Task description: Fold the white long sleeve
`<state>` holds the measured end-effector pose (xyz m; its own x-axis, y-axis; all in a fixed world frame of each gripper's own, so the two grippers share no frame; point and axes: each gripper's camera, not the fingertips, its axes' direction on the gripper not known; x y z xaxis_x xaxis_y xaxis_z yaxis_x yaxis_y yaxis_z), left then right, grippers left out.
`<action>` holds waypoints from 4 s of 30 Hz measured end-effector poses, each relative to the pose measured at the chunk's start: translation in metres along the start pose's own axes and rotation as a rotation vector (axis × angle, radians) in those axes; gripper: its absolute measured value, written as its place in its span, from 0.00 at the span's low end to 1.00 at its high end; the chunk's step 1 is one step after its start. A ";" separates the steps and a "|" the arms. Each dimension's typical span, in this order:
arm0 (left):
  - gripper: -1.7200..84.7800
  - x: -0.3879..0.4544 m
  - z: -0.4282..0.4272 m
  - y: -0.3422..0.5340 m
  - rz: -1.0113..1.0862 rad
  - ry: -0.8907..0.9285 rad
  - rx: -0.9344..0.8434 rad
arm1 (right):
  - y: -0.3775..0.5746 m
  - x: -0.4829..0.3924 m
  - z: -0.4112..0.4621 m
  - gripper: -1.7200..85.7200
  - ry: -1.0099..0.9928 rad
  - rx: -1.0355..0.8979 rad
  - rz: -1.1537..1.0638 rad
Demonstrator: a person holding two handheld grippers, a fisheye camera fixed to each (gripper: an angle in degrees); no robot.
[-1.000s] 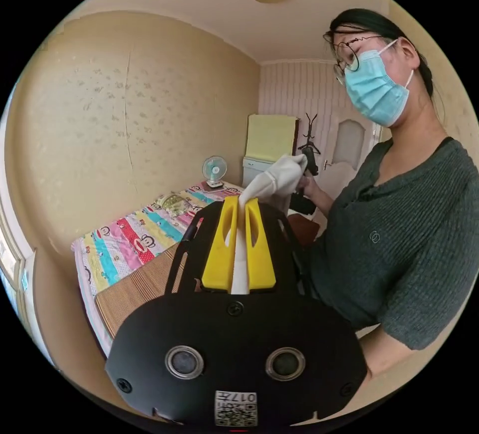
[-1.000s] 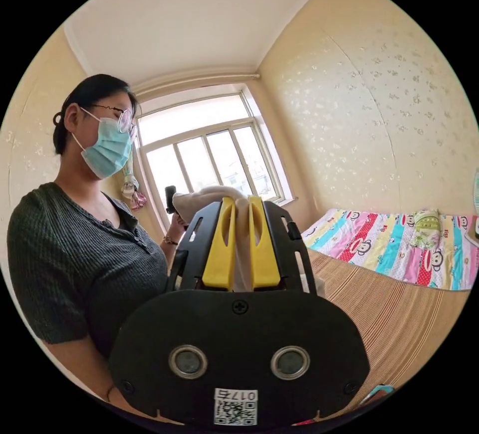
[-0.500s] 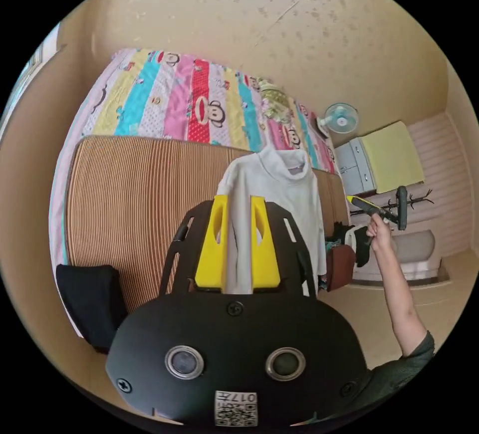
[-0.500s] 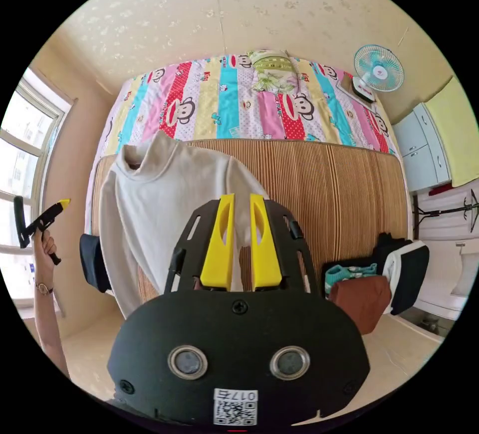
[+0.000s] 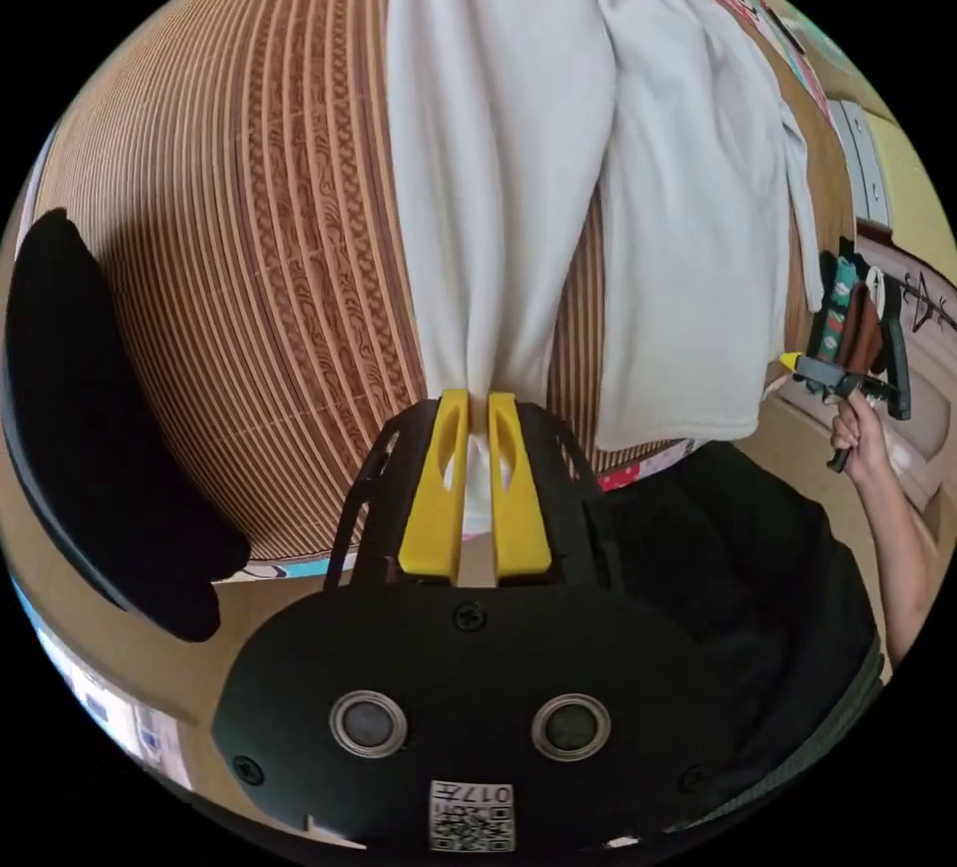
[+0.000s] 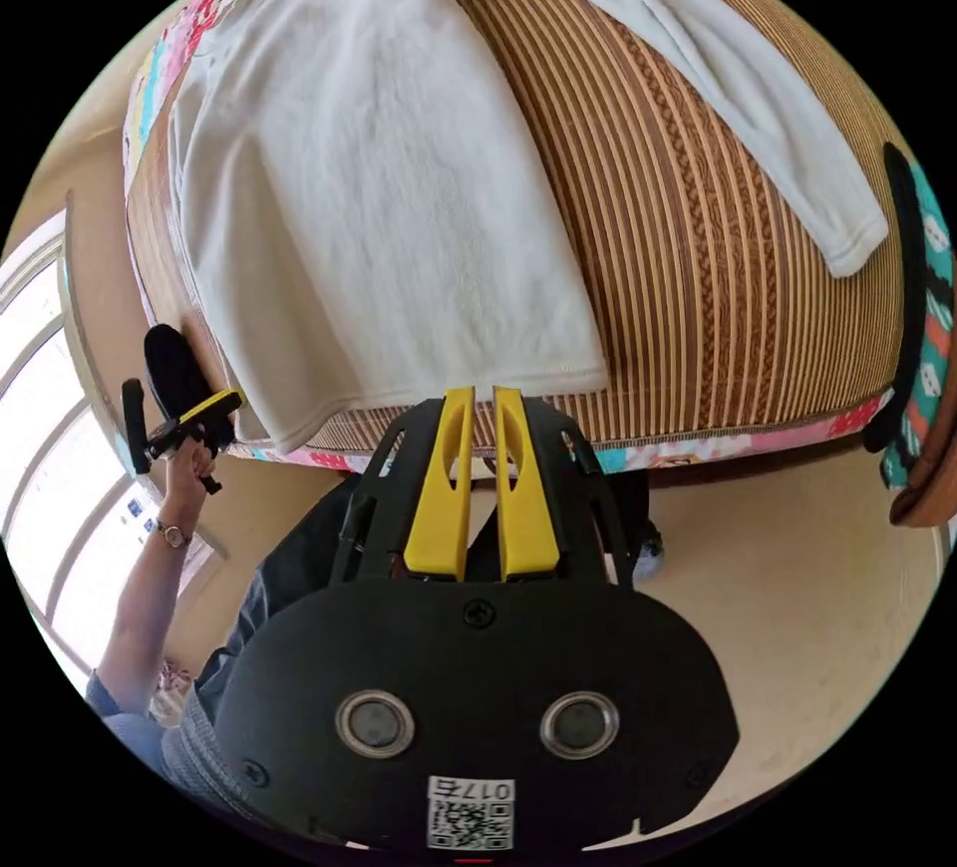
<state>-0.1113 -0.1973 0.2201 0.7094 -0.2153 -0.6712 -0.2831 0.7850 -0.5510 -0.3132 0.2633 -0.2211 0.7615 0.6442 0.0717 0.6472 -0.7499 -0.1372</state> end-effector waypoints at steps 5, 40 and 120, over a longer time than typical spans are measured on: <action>0.06 -0.140 -0.186 0.087 -0.289 0.068 0.443 | 0.005 0.010 -0.023 0.05 0.032 0.002 0.055; 0.07 -0.132 -0.206 0.253 -0.296 0.345 0.162 | 0.012 -0.031 -0.083 0.03 0.578 -0.095 -0.325; 0.11 0.091 -0.058 0.164 0.184 0.533 0.243 | 0.052 0.301 -0.123 0.08 -0.770 0.263 0.492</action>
<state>-0.1307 -0.1212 0.0400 0.2243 -0.2752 -0.9348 -0.1709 0.9333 -0.3158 -0.0464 0.3994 -0.0853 0.6535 0.2581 -0.7115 0.1600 -0.9659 -0.2034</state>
